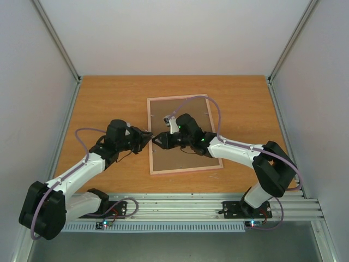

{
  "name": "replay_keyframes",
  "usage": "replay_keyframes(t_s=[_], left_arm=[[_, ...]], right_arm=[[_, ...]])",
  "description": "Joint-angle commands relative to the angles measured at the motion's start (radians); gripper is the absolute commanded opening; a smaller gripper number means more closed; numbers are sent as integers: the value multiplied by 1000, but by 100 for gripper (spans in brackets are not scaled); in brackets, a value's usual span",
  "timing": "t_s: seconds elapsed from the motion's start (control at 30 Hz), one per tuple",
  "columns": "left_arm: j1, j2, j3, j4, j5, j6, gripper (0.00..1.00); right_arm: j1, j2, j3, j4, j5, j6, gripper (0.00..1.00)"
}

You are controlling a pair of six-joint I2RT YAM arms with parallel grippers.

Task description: Take the photo out of the frame

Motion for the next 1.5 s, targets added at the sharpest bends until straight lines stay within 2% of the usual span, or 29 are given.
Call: replay_keyframes(t_s=[0.0,0.17,0.37,0.43,0.47,0.6,0.73,0.83,0.93,1.03,1.2,1.47], left_arm=[[-5,-14,-5,60,-3,-10,1],[-7,-16,-6,61,2,-10,0],[-7,-24,-13,61,5,-10,0],[-7,-24,-17,61,9,-5,3],[-7,-27,-26,61,13,2,10],[-7,-45,-43,21,2,37,26],[2,-68,-11,-147,-34,160,40],[11,-76,50,-301,-78,293,47],[14,-71,102,-453,-143,442,52],[16,-53,119,-526,-183,557,56],[16,44,131,-559,-155,676,60],[16,218,134,-483,-82,756,63]], right_arm=[[9,15,28,22,-5,-5,33],[10,21,30,17,-8,-1,28],[10,19,30,5,3,-9,13],[9,16,34,-13,12,-23,5],[9,7,39,-43,21,-47,1],[8,-17,51,-128,44,-108,1],[-2,-34,74,-247,52,-197,1],[-14,-39,101,-347,54,-252,1],[-25,-35,134,-446,62,-298,1],[-37,-25,162,-530,70,-327,1],[-45,30,220,-634,57,-367,1],[-46,137,291,-702,12,-367,1]])
